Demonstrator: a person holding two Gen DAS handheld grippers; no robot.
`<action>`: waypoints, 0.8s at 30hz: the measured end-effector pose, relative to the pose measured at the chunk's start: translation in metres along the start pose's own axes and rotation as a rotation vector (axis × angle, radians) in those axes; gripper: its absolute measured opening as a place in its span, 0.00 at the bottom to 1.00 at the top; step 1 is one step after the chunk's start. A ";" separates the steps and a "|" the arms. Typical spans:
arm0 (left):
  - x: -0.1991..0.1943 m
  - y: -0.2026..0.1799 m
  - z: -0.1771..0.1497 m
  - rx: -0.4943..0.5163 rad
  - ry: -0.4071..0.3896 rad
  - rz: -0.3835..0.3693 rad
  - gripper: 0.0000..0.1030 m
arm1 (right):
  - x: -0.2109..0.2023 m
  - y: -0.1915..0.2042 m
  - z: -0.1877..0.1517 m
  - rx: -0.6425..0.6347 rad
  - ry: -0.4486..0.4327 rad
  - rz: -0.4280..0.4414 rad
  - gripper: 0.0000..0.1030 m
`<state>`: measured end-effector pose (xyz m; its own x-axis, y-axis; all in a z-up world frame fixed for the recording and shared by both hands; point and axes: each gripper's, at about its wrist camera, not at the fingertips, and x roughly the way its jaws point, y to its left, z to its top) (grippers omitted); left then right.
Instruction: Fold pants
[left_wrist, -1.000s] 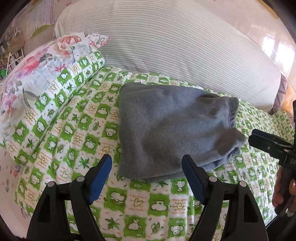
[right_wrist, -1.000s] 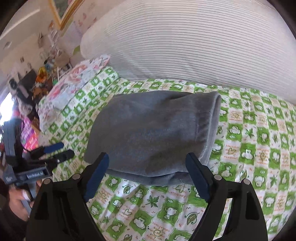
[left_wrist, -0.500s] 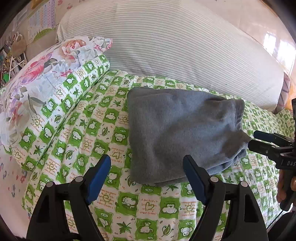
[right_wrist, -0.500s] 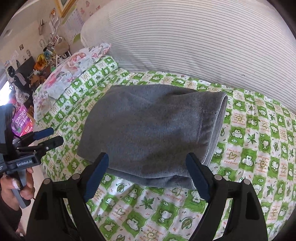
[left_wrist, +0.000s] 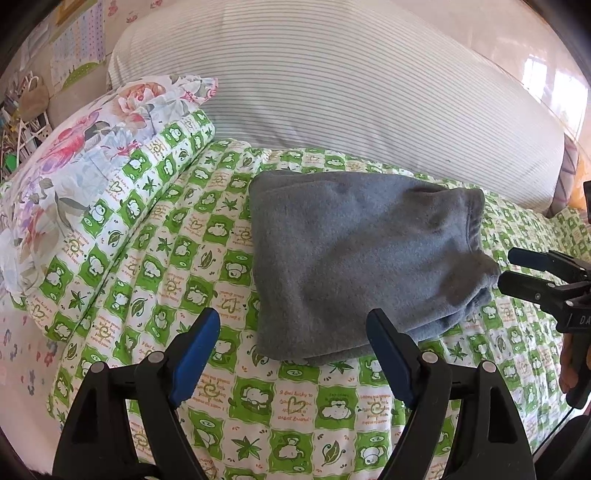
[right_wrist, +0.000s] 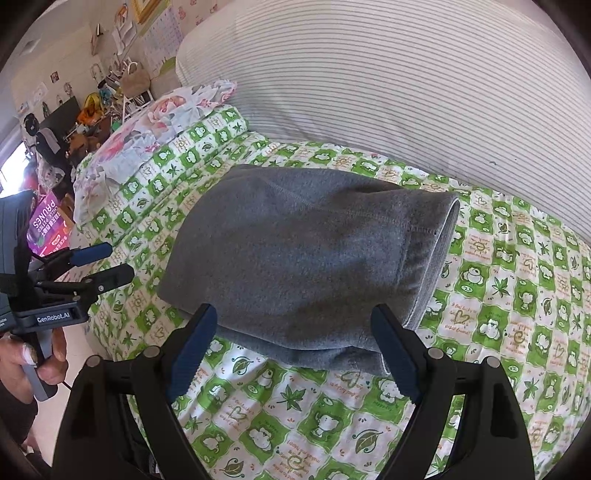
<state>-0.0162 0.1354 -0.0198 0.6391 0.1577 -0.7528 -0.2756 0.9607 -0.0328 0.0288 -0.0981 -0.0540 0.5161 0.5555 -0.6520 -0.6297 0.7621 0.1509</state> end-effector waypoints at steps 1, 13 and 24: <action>0.000 0.000 0.000 0.001 0.001 -0.001 0.80 | 0.000 0.000 0.000 0.004 0.002 0.000 0.83; -0.002 0.003 0.000 -0.032 0.001 -0.030 0.81 | -0.002 0.002 0.000 0.005 0.001 0.005 0.84; -0.009 0.002 0.002 -0.013 -0.060 -0.002 0.81 | -0.002 0.002 0.000 0.012 -0.005 0.006 0.84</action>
<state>-0.0211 0.1360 -0.0122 0.6818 0.1694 -0.7116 -0.2830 0.9582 -0.0430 0.0262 -0.0973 -0.0526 0.5148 0.5618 -0.6476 -0.6258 0.7625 0.1640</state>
